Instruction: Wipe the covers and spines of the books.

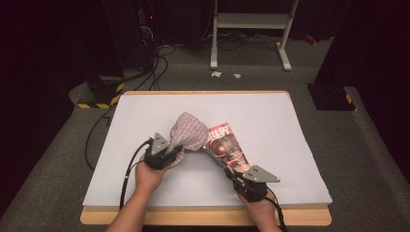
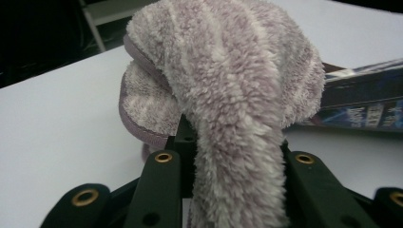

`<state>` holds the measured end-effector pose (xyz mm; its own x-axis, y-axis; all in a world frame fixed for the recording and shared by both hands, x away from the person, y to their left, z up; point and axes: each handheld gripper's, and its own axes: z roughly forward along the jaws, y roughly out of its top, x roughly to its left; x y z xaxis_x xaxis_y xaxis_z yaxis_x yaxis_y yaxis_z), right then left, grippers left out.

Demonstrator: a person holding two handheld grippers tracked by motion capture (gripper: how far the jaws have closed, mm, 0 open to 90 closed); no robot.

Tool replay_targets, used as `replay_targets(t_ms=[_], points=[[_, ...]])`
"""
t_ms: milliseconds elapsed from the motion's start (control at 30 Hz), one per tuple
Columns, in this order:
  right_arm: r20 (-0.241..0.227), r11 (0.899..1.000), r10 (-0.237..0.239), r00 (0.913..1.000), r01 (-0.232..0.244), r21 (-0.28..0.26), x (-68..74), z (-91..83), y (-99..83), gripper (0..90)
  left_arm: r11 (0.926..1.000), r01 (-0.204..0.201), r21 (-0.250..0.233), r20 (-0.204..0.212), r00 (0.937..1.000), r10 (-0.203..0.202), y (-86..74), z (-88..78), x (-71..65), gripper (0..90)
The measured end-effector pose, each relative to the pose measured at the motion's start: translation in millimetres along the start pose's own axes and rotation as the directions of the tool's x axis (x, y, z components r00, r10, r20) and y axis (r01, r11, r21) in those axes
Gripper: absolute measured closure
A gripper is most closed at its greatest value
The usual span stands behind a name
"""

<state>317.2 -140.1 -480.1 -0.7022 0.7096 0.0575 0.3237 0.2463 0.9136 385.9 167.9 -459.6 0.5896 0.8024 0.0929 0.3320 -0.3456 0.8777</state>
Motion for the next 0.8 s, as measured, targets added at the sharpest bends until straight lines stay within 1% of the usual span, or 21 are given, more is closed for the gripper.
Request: replay_targets(t_ms=[67,133,200,233,300,367,433,567,600,633,667,700,733,800], points=[[-0.004,1.0,0.003,1.0,-0.003,0.002,-0.4,0.1,-0.3,84.1,0.9997,-0.021,0.009,0.027,0.9994,0.021,5.1,7.2,-11.9,69.3],[-0.005,1.0,0.003,1.0,-0.003,0.003,-0.5,0.3,-0.8,84.1,0.9987,-0.051,0.002,0.035,0.9981,0.051,10.1,8.3,-24.2,69.8],[-0.007,1.0,0.007,1.0,-0.007,0.0,-1.4,-0.1,-1.2,84.1,0.9978,-0.065,-0.013,0.053,0.9964,0.066,14.3,5.7,-33.4,70.0],[-0.009,1.0,0.014,0.9999,-0.014,0.0,-2.1,-0.5,-1.3,84.1,0.9979,-0.061,-0.025,0.068,0.9958,0.062,16.0,3.8,-37.4,70.0],[-0.013,1.0,0.023,0.9997,-0.023,-0.004,-3.4,-0.9,-1.3,84.1,0.9969,-0.066,-0.042,0.1,0.9925,0.07,19.4,-1.0,-45.5,70.1],[-0.014,1.0,0.02,0.9997,-0.02,-0.004,-3.6,-0.7,-1.3,84.1,0.9951,-0.08,-0.059,0.127,0.9881,0.087,22.9,-6.3,-55.1,70.1],[-0.014,1.0,0.019,0.9997,-0.019,-0.002,-3.0,-0.5,-1.2,84.1,0.9933,-0.086,-0.077,0.16,0.9822,0.098,26.4,-11.8,-64.3,70.1],[-0.012,1.0,0.019,0.9997,-0.019,-0.003,-2.9,-0.5,-1.0,84.1,0.9903,-0.088,-0.108,0.217,0.97,0.11,33.8,-20.5,-82.6,70.1],[-0.012,1.0,0.021,0.9997,-0.021,-0.002,-2.7,-0.5,-1.1,84.2,0.9908,-0.076,-0.112,0.236,0.9666,0.101,35.6,-22.4,-87.3,70.1],[-0.012,1.0,0.021,0.9997,-0.021,-0.002,-2.6,-0.5,-1.3,84.2,0.9893,-0.085,-0.119,0.244,0.9633,0.112,37.2,-24.7,-93.2,70.0],[-0.013,1.0,0.02,0.9997,-0.021,-0.002,-2.8,-0.4,-1.5,84.2,0.9878,-0.095,-0.123,0.24,0.9632,0.122,37.8,-25.6,-96.6,70.0],[-0.013,1.0,0.023,0.9996,-0.023,-0.001,-2.7,-0.5,-1.6,84.2,0.9866,-0.106,-0.124,0.231,0.9638,0.132,38.2,-26.2,-99.5,70.0],[-0.013,1.0,0.025,0.9996,-0.025,-0.002,-2.9,-0.5,-1.7,84.2,0.9843,-0.128,-0.122,0.213,0.9652,0.152,38.8,-26.3,-102.1,70.0],[-0.016,0.999,0.033,0.9993,-0.033,-0.003,-3.4,-0.6,-2.0,84.2,0.9851,-0.129,-0.114,0.207,0.9666,0.15,39.2,-24.3,-99.7,70.0]])
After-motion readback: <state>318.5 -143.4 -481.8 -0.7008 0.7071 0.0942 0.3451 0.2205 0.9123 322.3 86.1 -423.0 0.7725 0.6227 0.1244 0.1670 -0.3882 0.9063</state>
